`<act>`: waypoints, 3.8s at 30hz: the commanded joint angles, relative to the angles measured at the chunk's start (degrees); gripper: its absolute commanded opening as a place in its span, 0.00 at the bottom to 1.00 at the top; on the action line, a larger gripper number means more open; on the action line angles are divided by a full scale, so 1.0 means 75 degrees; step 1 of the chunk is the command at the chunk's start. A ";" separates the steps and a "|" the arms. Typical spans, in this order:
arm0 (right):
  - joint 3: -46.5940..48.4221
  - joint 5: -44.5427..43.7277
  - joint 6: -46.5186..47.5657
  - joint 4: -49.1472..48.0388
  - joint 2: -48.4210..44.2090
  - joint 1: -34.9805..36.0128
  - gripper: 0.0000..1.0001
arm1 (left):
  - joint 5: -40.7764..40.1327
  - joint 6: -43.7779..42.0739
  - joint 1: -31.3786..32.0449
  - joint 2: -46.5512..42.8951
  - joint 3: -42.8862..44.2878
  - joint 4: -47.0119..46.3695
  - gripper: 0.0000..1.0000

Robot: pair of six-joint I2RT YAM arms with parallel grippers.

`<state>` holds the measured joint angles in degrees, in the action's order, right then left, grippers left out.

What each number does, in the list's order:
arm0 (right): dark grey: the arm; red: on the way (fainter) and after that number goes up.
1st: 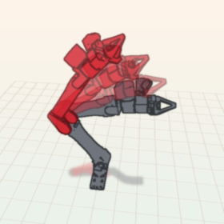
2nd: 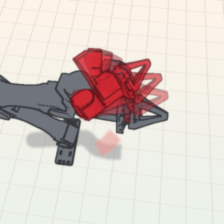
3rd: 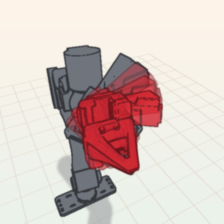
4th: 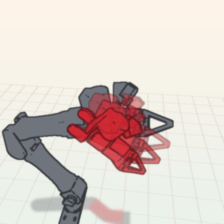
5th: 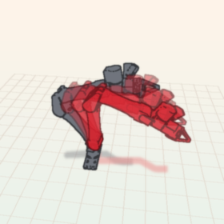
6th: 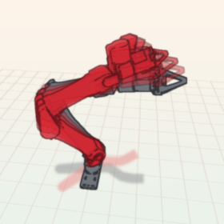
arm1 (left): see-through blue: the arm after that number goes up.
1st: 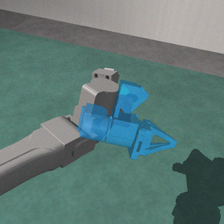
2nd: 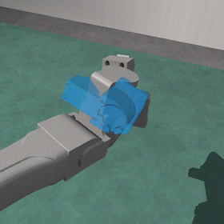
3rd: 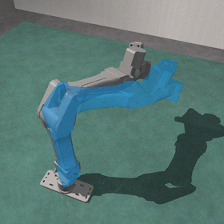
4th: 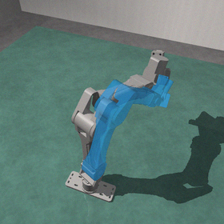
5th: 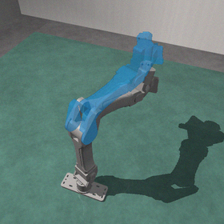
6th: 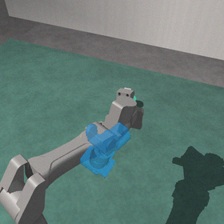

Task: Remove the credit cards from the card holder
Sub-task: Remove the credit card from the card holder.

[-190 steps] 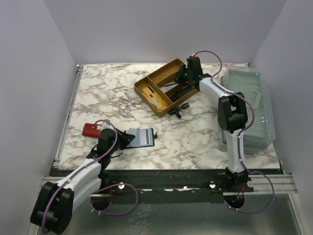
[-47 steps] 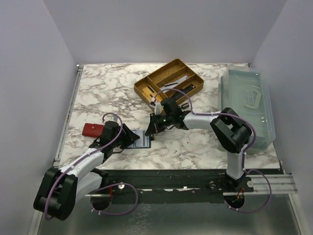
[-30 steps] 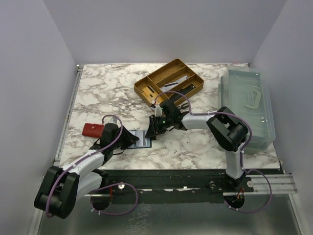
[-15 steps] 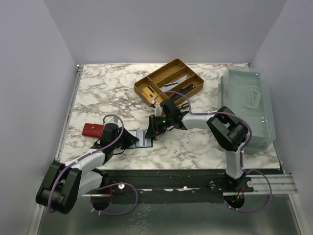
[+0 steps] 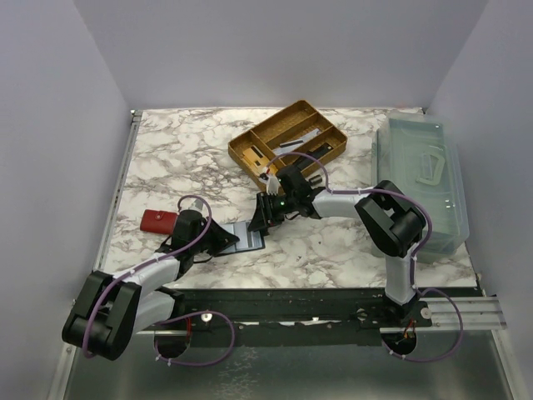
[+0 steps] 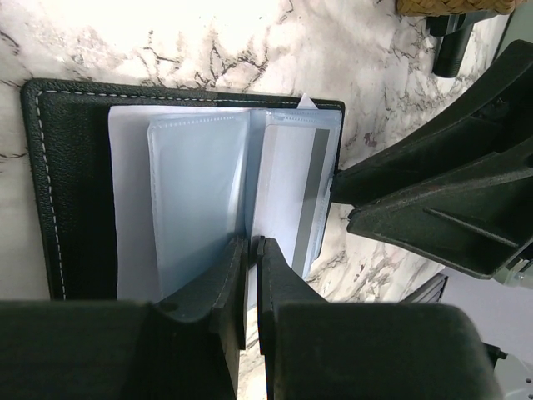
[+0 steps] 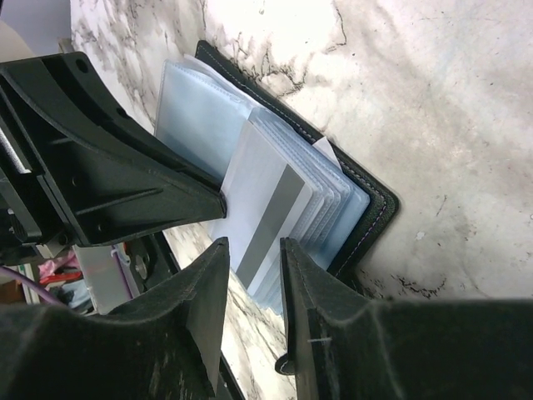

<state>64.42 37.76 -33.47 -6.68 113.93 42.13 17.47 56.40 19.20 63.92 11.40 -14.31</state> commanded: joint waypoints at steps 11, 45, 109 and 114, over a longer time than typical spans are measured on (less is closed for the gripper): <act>0.0157 -0.0819 -0.0374 0.0759 0.0243 -0.0042 0.40 | 0.0272 0.0146 0.0019 0.0146 -0.0206 -0.0365 0.12; 0.0070 -0.0222 -0.0076 0.0378 -0.0472 -0.0178 0.40 | 0.0635 0.0487 0.0019 0.0102 -0.0407 -0.1034 0.27; -0.0363 0.2699 -0.2493 -0.1456 0.0641 -0.0169 0.42 | 0.1104 0.0341 0.0019 0.0134 -0.0311 -0.1115 0.68; -0.0408 0.2627 -0.2574 -0.1502 0.0652 -0.0174 0.42 | 0.1213 0.0308 0.0023 0.0328 -0.0234 -0.1161 0.68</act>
<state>62.59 56.25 -51.70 -17.82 117.01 39.86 24.99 60.07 19.20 64.82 8.91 -23.03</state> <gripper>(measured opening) 0.424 0.683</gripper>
